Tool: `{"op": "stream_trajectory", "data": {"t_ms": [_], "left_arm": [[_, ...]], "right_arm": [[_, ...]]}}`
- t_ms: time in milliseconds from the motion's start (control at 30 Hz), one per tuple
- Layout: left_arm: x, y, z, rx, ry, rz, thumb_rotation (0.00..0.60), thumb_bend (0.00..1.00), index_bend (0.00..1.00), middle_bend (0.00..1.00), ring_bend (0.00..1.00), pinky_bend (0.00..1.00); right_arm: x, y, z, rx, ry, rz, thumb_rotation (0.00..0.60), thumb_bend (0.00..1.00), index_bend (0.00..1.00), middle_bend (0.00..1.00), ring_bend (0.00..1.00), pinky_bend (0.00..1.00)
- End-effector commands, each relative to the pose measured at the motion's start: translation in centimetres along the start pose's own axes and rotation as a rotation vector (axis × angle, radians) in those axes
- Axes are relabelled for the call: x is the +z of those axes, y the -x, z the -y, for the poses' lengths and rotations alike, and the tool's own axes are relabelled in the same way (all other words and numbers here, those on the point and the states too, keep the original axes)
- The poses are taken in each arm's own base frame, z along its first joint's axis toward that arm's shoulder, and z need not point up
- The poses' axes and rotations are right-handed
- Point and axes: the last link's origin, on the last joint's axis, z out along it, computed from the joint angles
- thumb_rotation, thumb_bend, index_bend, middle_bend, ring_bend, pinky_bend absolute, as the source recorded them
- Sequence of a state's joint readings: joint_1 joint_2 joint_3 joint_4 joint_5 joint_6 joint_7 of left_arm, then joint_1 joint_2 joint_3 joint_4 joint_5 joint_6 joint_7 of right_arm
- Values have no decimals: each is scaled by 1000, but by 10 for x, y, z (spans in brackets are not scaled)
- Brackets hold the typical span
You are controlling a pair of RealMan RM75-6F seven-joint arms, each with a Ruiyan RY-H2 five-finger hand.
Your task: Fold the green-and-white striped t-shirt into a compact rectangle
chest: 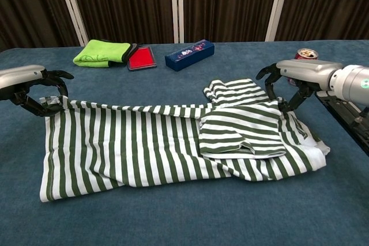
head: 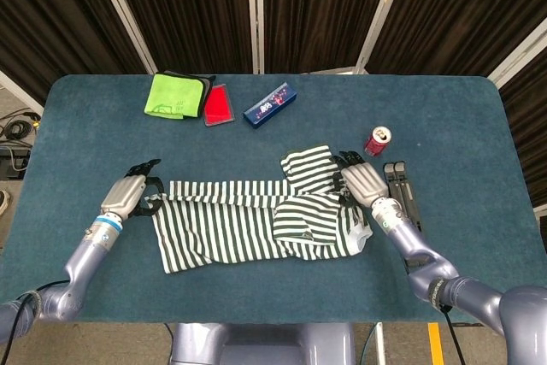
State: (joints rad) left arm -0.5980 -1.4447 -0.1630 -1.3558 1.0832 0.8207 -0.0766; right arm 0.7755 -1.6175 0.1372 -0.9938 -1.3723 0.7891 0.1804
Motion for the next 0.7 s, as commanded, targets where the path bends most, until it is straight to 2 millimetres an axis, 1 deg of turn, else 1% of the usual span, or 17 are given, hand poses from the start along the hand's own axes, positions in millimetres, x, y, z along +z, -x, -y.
{"op": "stream_trajectory", "data": {"t_ms": [33,267,467,700], "left_arm": [[4,1,-1,-2,-1,0,600,576,820,0,0,0],[12,2,1,0,-20,2,600,576,820,0,0,0],[20,5,-4,-3,-15,7,600,576,820,0,0,0],[27,6,-6,0,-25,-4,600,576,820,0,0,0]], "right_arm": [[3,-1,0,5,10,-5,600,474,791,123,0,0],[9,-3,1,4,16,-14,600,474,791,123,0,0],[16,-6,1,4,30,-27,600,474,791,123,0,0],[21,-10,-1,8,48,-39,600,474,791,123,0,0]]}}
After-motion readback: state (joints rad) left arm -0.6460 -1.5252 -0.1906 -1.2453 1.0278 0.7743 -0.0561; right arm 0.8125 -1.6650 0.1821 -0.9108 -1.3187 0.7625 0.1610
